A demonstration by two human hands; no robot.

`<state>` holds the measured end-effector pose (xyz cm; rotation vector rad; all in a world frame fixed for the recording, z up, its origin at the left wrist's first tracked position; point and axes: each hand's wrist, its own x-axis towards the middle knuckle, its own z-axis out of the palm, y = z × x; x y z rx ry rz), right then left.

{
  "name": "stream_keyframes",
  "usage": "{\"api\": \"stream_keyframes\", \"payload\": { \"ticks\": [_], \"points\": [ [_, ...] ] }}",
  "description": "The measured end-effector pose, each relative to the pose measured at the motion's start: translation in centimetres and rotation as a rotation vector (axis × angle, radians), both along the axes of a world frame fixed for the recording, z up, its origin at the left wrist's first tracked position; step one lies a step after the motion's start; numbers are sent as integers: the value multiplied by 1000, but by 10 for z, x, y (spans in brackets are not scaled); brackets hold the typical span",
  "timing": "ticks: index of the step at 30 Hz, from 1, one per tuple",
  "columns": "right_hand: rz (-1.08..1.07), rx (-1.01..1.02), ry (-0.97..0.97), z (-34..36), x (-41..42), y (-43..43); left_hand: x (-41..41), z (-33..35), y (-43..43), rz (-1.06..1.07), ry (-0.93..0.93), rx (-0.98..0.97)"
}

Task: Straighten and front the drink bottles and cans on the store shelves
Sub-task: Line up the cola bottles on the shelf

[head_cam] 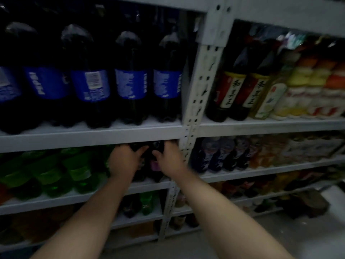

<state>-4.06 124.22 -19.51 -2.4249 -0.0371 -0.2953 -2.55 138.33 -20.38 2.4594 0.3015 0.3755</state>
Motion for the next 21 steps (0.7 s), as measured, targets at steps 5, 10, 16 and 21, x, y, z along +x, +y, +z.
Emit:
{"api": "stream_keyframes", "payload": {
  "ticks": [5, 10, 16, 21],
  "points": [
    [-125, -92, -14, -5, 0, 11, 11, -10, 10, -28, -69, -25],
    [-151, -8, -49, -6, 3, 15, 9, -8, 18, -110, -63, -77],
    [81, 302, 161, 3, 8, -2, 15, -6, 40, -338, 75, -255],
    [54, 248, 79, 2, 9, 0, 9, -6, 31, -257, -25, -165]
  ]
}}
